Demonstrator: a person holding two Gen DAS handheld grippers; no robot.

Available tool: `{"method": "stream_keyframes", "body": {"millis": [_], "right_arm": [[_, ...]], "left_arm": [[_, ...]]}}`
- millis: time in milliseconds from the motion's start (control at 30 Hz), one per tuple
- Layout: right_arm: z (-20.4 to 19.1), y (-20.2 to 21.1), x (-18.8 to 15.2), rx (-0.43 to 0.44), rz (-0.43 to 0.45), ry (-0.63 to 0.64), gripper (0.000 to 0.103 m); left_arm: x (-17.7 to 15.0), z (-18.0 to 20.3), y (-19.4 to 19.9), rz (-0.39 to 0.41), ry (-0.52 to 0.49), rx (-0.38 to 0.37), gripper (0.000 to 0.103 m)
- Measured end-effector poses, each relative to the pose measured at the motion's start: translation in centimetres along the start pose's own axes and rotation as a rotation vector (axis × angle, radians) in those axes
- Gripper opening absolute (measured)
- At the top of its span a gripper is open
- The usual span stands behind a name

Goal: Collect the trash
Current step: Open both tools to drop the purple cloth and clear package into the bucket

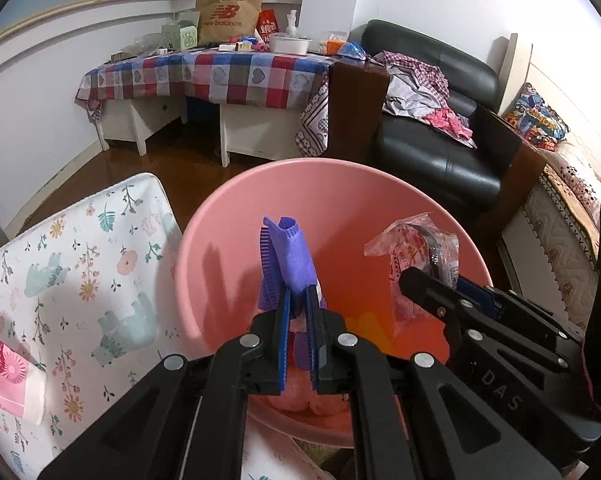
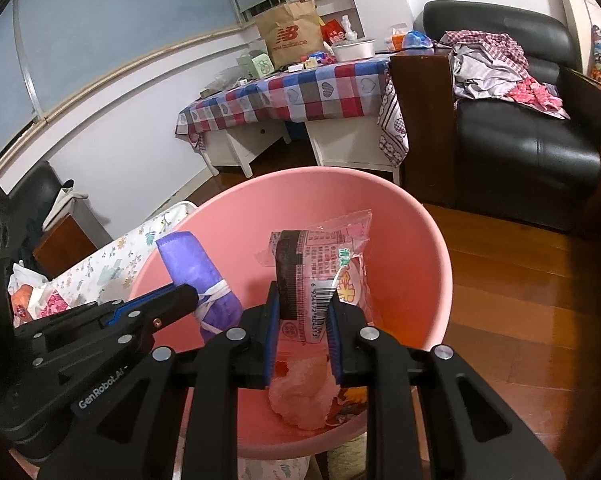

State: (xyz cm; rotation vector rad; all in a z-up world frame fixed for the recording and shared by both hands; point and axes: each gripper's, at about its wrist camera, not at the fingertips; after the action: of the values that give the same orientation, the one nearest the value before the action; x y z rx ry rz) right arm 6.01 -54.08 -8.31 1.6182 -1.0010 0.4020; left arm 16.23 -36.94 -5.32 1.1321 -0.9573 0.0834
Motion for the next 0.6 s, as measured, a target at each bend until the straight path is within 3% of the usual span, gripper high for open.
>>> {"method": "stream_keyframes", "body": {"millis": [133, 367, 600], "right_arm": [[-0.3, -0.1, 0.0, -0.008, -0.007, 0.018, 0.026], [-0.3, 0.1, -0.1, -0.018, -0.005, 0.024, 0.033], [-0.4, 0.4, -0.1, -0.018, -0.011, 0.023, 0.038]], "left_arm": [[-0.1, 0.1, 0.1, 0.002, 0.003, -0.003, 0.008], [-0.4, 0.2, 0.9, 0.018, 0.001, 0.0, 0.026], [-0.7, 0.0, 1.9, 0.022, 0.018, -0.001, 0.029]]}}
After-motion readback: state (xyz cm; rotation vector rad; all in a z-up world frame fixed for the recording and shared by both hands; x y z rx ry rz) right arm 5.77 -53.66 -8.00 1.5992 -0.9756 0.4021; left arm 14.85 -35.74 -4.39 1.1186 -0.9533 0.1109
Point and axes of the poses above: each gripper's, at about its wrist camera, not at the fingertips, and y roughly against the way its jaws point, z to its right, x to its top, and after that the axes turned 5 degrees about -y, right-handed
